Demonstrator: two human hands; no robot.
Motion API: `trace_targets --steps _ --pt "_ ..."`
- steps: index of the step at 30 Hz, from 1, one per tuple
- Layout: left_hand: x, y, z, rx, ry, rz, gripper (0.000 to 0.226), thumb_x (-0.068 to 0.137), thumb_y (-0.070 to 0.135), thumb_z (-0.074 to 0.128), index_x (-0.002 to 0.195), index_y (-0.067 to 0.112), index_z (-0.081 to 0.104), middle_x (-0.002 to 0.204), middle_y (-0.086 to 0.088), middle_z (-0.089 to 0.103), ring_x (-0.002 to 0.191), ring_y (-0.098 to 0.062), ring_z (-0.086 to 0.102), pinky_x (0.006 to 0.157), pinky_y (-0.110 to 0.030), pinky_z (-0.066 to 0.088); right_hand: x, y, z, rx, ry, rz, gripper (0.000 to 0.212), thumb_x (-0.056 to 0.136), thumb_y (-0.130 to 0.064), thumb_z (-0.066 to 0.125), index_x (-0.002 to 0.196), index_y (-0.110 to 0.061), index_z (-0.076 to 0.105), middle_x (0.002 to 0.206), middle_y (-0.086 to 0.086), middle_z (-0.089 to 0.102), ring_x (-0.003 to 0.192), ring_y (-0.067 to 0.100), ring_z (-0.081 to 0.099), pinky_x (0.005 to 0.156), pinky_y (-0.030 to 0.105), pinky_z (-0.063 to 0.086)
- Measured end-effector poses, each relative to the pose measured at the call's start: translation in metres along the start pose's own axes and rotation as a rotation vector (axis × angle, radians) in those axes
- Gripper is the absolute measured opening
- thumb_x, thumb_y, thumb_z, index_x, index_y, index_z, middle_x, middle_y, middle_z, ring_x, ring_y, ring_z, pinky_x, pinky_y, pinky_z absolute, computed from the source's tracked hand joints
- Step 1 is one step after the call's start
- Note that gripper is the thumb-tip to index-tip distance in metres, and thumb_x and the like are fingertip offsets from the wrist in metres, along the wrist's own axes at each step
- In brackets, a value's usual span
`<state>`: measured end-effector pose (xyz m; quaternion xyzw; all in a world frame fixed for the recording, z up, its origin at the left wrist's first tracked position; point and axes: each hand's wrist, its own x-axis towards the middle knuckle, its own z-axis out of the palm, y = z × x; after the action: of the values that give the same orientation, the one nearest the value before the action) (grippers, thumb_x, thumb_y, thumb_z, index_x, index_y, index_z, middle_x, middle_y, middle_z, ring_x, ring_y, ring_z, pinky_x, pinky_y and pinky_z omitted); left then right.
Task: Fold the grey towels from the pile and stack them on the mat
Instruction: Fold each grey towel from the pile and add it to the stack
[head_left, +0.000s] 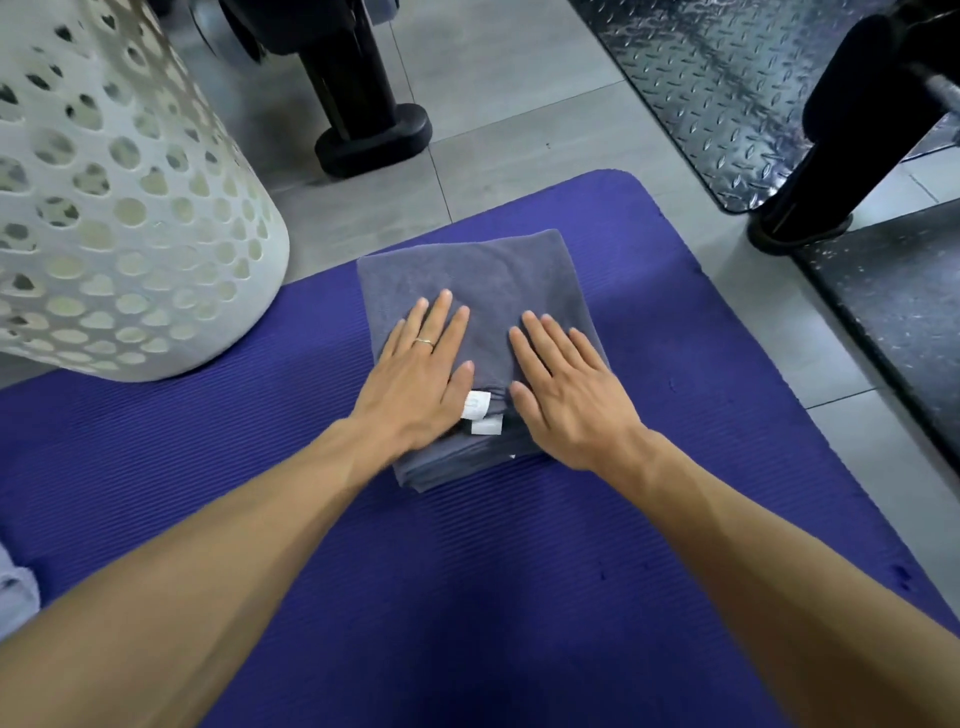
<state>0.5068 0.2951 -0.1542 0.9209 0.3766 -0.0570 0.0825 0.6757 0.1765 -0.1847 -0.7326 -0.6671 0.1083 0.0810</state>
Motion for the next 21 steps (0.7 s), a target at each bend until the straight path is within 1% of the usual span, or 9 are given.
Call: trace_targets --steps 3,6,8,12,15,17,18,20,21 --pt "0.027 -0.001 -0.012 -0.04 0.087 -0.084 0.064 0.103 0.043 0.029 0.158 0.02 0.006 0.165 -0.007 -0.009 0.152 -0.026 -0.01 0.123 -0.045 -0.003 -0.004 0.001 -0.012 0.016 -0.08 -0.02 0.075 0.093 -0.05 0.0 0.157 -0.013 0.013 0.166 0.006 0.006 0.153 0.02 0.003 0.122 0.034 -0.002" --pt "0.041 -0.001 -0.004 0.027 0.053 -0.16 0.068 0.102 0.052 0.024 0.158 0.02 0.001 0.164 -0.011 -0.012 0.151 -0.029 -0.012 0.122 -0.048 -0.005 0.024 0.0 -0.026 0.084 -0.007 0.017 0.062 0.103 -0.042 0.019 0.157 -0.011 0.017 0.165 0.01 0.009 0.152 0.023 0.007 0.122 0.039 0.007" --pt "0.034 0.001 0.008 0.035 0.079 -0.18 0.07 0.101 0.053 0.022 0.158 0.02 0.0 0.164 -0.011 -0.012 0.151 -0.029 -0.012 0.122 -0.049 -0.004 0.043 -0.004 -0.027 0.104 0.02 0.041 0.061 0.105 -0.04 0.025 0.157 -0.012 0.013 0.165 0.011 0.003 0.153 0.025 0.002 0.122 0.042 0.007" --pt "0.014 -0.005 0.016 -0.058 0.077 -0.218 0.071 0.1 0.059 0.019 0.158 0.026 -0.004 0.164 -0.003 -0.016 0.151 -0.026 -0.016 0.122 -0.048 -0.002 0.043 -0.008 -0.008 0.044 -0.011 0.091 0.066 0.104 -0.05 0.018 0.158 -0.015 0.004 0.166 0.007 -0.004 0.153 0.022 -0.006 0.124 0.04 0.0" --pt "-0.001 -0.006 0.013 -0.222 0.028 -0.308 0.071 0.098 0.062 0.02 0.156 0.03 -0.007 0.163 0.003 -0.022 0.15 -0.026 -0.017 0.122 -0.05 0.006 0.028 -0.006 -0.005 0.07 0.043 0.164 0.066 0.103 -0.052 0.024 0.158 -0.016 0.013 0.166 0.007 0.002 0.153 0.023 -0.002 0.123 0.042 0.002" --pt "-0.01 -0.002 0.01 -0.446 0.062 -0.386 0.07 0.099 0.059 0.032 0.157 0.033 0.001 0.164 0.005 -0.019 0.151 -0.026 -0.009 0.119 -0.047 0.016 0.022 -0.001 -0.011 0.122 0.1 0.223 0.064 0.101 -0.05 0.037 0.154 -0.016 0.027 0.164 0.011 0.012 0.151 0.03 0.01 0.121 0.047 0.016" --pt "-0.014 0.001 0.009 -0.546 0.129 -0.42 0.069 0.099 0.055 0.04 0.157 0.032 0.009 0.164 0.003 -0.012 0.151 -0.026 -0.001 0.116 -0.041 0.02 0.02 0.001 -0.015 0.163 0.12 0.261 0.061 0.1 -0.048 0.043 0.151 -0.015 0.033 0.162 0.012 0.016 0.147 0.034 0.02 0.116 0.049 0.027" --pt "-0.021 0.004 0.006 -0.677 0.296 -0.503 0.067 0.097 0.043 0.055 0.154 0.026 0.024 0.161 -0.005 0.01 0.147 -0.022 0.019 0.107 -0.025 0.024 0.017 0.004 -0.021 0.255 0.125 0.338 0.057 0.097 -0.044 0.051 0.145 -0.015 0.038 0.159 0.011 0.02 0.133 0.038 0.039 0.097 0.049 0.046" --pt "-0.024 0.005 0.005 -0.709 0.336 -0.548 0.066 0.096 0.04 0.058 0.153 0.024 0.028 0.157 -0.006 0.018 0.143 -0.02 0.027 0.103 -0.021 0.025 0.016 0.003 -0.022 0.271 0.135 0.355 0.055 0.097 -0.043 0.053 0.143 -0.014 0.04 0.157 0.011 0.023 0.125 0.038 0.046 0.087 0.046 0.051"
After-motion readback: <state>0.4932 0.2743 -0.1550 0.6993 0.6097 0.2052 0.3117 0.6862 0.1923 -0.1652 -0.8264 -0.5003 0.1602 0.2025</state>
